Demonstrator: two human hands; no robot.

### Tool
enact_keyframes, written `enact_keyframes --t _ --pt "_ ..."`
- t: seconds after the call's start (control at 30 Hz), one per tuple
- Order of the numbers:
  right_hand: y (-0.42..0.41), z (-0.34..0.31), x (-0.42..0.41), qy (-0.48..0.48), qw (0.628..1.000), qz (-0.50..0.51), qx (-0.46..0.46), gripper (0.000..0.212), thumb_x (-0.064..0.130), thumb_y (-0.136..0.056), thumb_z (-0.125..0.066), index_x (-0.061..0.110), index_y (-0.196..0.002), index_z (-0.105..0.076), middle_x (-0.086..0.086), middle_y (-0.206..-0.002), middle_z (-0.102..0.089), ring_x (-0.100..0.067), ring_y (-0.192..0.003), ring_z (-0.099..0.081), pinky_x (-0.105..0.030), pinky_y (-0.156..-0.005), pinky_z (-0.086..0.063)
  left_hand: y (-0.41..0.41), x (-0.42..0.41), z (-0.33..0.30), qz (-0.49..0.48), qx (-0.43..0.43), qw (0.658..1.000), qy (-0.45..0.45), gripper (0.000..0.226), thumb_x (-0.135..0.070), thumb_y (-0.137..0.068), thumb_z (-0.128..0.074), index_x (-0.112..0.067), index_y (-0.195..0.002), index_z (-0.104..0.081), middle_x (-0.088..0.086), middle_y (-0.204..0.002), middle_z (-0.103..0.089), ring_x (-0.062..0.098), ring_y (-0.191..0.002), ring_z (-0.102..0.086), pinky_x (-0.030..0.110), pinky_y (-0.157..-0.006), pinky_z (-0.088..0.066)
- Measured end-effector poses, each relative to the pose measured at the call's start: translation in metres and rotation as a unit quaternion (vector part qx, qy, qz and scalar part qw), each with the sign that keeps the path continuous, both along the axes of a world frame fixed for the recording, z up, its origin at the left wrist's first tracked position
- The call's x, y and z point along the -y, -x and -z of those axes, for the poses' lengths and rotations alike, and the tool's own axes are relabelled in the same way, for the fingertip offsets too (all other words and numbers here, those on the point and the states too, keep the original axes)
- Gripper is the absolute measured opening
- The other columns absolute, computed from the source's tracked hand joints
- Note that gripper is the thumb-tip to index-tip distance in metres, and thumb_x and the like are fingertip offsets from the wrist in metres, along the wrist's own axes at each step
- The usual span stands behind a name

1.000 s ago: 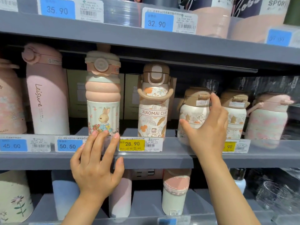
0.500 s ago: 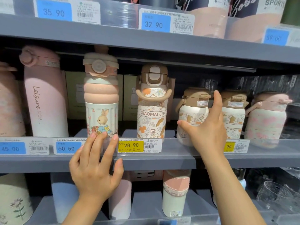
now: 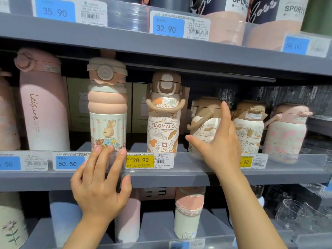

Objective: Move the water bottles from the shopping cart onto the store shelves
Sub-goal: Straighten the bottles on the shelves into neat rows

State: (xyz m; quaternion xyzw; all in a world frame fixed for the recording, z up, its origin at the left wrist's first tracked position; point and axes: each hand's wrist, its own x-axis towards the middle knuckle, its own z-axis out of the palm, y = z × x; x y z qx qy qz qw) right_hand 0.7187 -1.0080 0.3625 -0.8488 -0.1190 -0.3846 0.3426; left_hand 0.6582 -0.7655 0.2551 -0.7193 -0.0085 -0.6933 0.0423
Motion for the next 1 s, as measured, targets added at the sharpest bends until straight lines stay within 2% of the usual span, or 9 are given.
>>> enact_keyframes --t 0.1,0.2,0.37,0.5,0.63,0.73,0.87,0.93,1.0 --pt "-0.002 -0.005 -0.003 -0.024 0.999 0.015 -0.028 0.119 0.05 -0.069 -0.08 0.037 -0.15 0.005 -0.009 -0.144 -0.038 -0.031 -0.127 -0.045 -0.047 -0.093 -0.045 0.001 0.0 0.0 0.0 0.0 1.0 0.001 0.045 -0.035 -0.094 -0.04 -0.019 -0.135 -0.051 0.014 -0.129 -0.062 0.031 -0.127 -0.049 0.046 -0.09 -0.037" --pt "-0.002 -0.006 -0.001 -0.03 0.999 0.005 -0.026 0.115 0.04 -0.072 -0.08 0.036 -0.151 0.002 -0.01 -0.14 -0.041 -0.032 -0.121 -0.048 -0.042 -0.087 -0.043 0.001 0.001 0.0 0.001 0.0 1.0 0.004 0.045 -0.035 -0.094 -0.04 -0.02 -0.135 -0.051 0.014 -0.129 -0.062 0.03 -0.126 -0.049 0.045 -0.09 -0.038" --pt "0.0 -0.006 0.007 -0.036 0.998 -0.04 -0.028 0.111 0.031 -0.073 -0.079 0.037 -0.151 0.001 -0.005 -0.145 -0.04 -0.028 -0.122 -0.048 -0.039 -0.087 -0.042 0.001 0.0 0.0 0.0 0.001 1.0 -0.001 0.045 -0.036 -0.095 -0.04 -0.019 -0.135 -0.051 0.014 -0.129 -0.061 0.031 -0.126 -0.049 0.045 -0.09 -0.037" --pt "0.0 -0.008 0.007 -0.022 0.998 -0.039 -0.041 0.111 0.034 -0.074 -0.077 0.038 -0.151 0.003 -0.001 -0.149 -0.036 -0.026 -0.127 -0.044 -0.042 -0.091 -0.043 0.0 -0.001 0.001 -0.001 0.003 1.0 -0.004 0.045 -0.036 -0.095 -0.039 -0.018 -0.135 -0.051 0.015 -0.129 -0.061 0.031 -0.126 -0.049 0.045 -0.09 -0.037" --pt "-0.002 -0.005 -0.002 -0.006 0.999 0.022 -0.027 0.12 0.046 -0.068 -0.082 0.036 -0.151 0.004 -0.008 -0.144 -0.032 -0.031 -0.127 -0.042 -0.045 -0.094 -0.044 0.0 -0.001 0.001 -0.001 0.004 1.0 -0.006 0.045 -0.036 -0.096 -0.039 -0.018 -0.135 -0.051 0.015 -0.129 -0.061 0.031 -0.126 -0.049 0.045 -0.089 -0.037" --pt "-0.004 -0.008 0.001 -0.049 0.998 -0.006 -0.034 0.123 0.036 -0.066 -0.087 0.035 -0.151 0.002 -0.011 -0.141 -0.034 -0.033 -0.128 -0.041 -0.043 -0.1 -0.04 0.0 -0.003 0.001 -0.002 0.001 1.0 -0.008 0.046 -0.037 -0.095 -0.039 -0.018 -0.135 -0.051 0.015 -0.129 -0.062 0.031 -0.126 -0.049 0.045 -0.089 -0.037" --pt "-0.005 -0.01 0.018 -0.075 0.992 -0.088 -0.053 0.12 0.023 -0.069 -0.086 0.038 -0.151 0.0 -0.005 -0.151 -0.031 -0.025 -0.134 -0.037 -0.033 -0.101 -0.034 0.0 -0.003 0.002 -0.003 0.0 1.0 -0.008 0.046 -0.037 -0.096 -0.039 -0.018 -0.136 -0.051 0.015 -0.129 -0.061 0.032 -0.126 -0.049 0.046 -0.089 -0.038" --pt "-0.003 -0.009 0.019 -0.066 0.992 -0.096 -0.051 0.116 0.024 -0.072 -0.083 0.039 -0.151 0.001 -0.004 -0.152 -0.027 -0.023 -0.135 -0.036 -0.032 -0.1 -0.033 -0.001 -0.002 0.001 -0.004 0.004 1.0 -0.009 0.046 -0.037 -0.096 -0.039 -0.018 -0.135 -0.051 0.015 -0.129 -0.062 0.032 -0.126 -0.049 0.045 -0.089 -0.038" --pt "-0.001 -0.005 0.013 -0.04 0.997 -0.064 -0.022 0.116 0.032 -0.071 -0.082 0.038 -0.151 0.002 -0.007 -0.152 -0.022 -0.025 -0.136 -0.032 -0.036 -0.105 -0.033 -0.001 -0.002 0.001 -0.004 0.006 1.0 -0.012 0.046 -0.036 -0.095 -0.039 -0.018 -0.135 -0.052 0.015 -0.129 -0.062 0.031 -0.126 -0.049 0.045 -0.088 -0.038"
